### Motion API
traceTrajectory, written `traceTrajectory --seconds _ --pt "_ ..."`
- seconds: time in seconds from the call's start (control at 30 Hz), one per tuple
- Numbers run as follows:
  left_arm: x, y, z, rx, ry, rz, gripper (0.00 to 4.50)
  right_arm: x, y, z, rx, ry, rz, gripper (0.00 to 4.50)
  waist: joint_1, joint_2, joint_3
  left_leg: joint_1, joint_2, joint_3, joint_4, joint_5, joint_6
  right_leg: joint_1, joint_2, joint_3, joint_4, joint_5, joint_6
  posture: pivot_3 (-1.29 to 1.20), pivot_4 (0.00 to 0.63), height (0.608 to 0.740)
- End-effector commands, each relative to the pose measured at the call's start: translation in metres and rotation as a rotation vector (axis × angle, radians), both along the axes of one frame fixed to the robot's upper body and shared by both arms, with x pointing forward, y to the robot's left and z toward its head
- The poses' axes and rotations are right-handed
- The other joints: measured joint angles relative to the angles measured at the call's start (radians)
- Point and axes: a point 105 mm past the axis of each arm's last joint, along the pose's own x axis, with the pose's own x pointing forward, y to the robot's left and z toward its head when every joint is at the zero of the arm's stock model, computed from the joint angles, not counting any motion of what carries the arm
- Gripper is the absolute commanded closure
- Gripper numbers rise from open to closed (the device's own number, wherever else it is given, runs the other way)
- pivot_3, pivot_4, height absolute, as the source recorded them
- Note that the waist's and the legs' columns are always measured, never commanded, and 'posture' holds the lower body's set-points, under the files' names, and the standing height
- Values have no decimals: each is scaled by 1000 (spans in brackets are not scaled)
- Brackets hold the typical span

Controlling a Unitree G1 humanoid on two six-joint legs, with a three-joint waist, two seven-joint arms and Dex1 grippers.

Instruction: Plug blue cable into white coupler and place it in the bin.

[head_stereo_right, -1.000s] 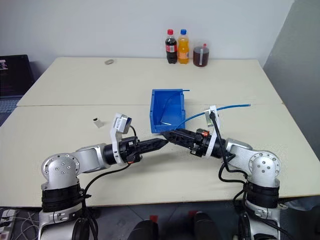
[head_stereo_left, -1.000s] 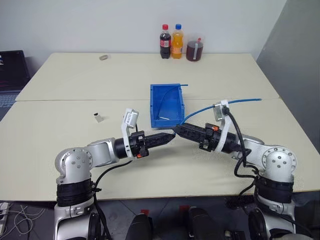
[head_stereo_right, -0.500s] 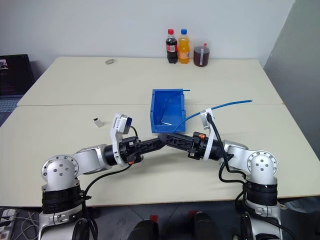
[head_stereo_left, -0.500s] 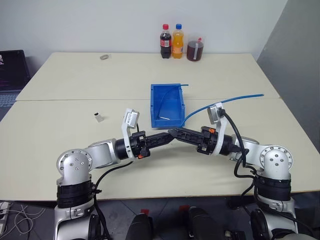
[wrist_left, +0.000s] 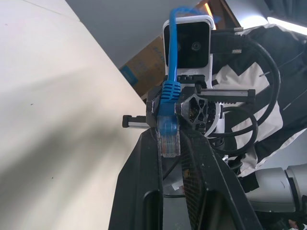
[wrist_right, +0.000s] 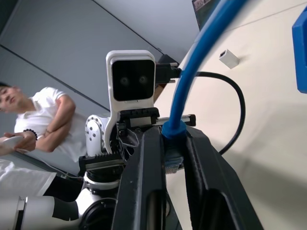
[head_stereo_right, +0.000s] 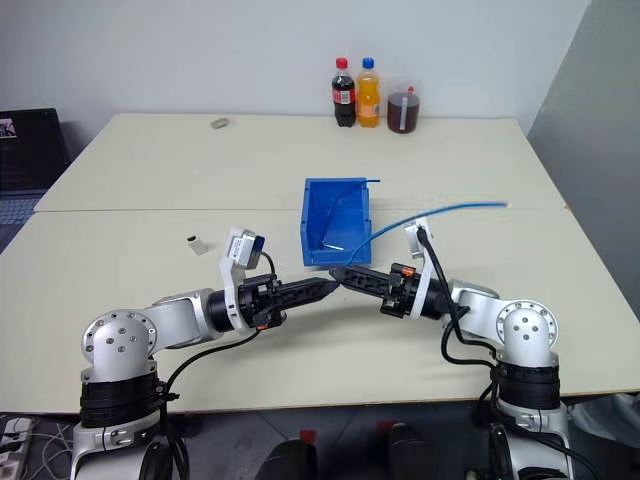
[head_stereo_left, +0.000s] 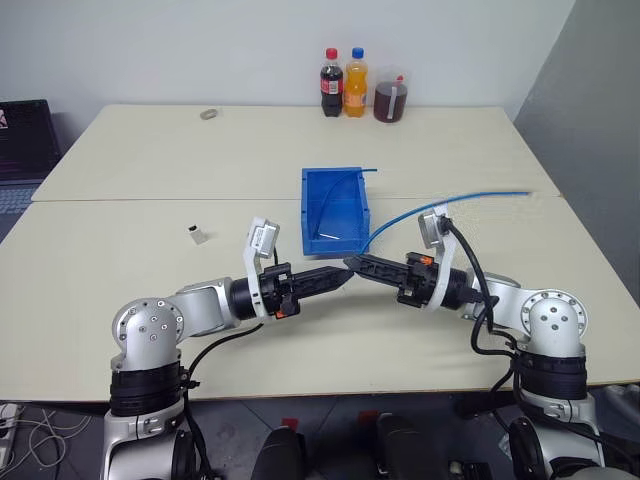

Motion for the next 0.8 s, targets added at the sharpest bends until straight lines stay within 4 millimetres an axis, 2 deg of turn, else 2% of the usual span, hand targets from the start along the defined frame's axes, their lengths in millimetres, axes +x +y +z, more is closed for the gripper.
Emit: traceTrajectory --seconds 0.03,0.17,0.23,0.37,0.6,0.67,0.7,0.8 --pt "-2 -1 8 -5 -52 -4 4252 -3 0 7 16 -30 22 4300 0 0 0 0 0 0 0 0 0 0 0 0 0 0 0 0 150 740" --pt "1 0 10 3 -88 15 4252 -2 -1 8 4 -43 23 4300 0 0 0 0 0 0 0 0 0 0 0 0 0 0 0 0 150 740" --pt "2 1 10 -3 -101 28 3552 -2 1 10 0 -53 24 4300 0 0 0 0 0 0 0 0 0 0 0 0 0 0 0 0 150 740" --pt "-7 7 15 -25 -120 -9 2942 -3 4 15 -23 -93 35 4300 -2 0 0 0 0 0 0 0 0 0 0 0 0 0 0 0 150 740" --pt "-19 23 13 4 -121 -10 1419 4 2 21 -38 -117 40 4300 -2 0 0 0 0 0 -1 0 0 -1 0 1 -1 -1 2 0 150 740" --pt "-22 32 14 12 -129 16 925 7 0 20 -51 -120 29 4300 -2 0 0 0 0 0 -1 0 0 -1 0 0 -1 -1 2 0 150 740" --pt "-21 39 14 24 -135 50 839 10 -2 18 -67 -121 23 4300 -2 0 0 0 0 0 -1 0 0 -1 0 0 -1 -1 2 0 150 740" --pt "-12 63 15 85 -183 215 284 12 -5 14 -95 -130 19 4300 -2 0 0 0 0 0 -1 0 0 -1 0 1 -1 -1 2 0 150 740"
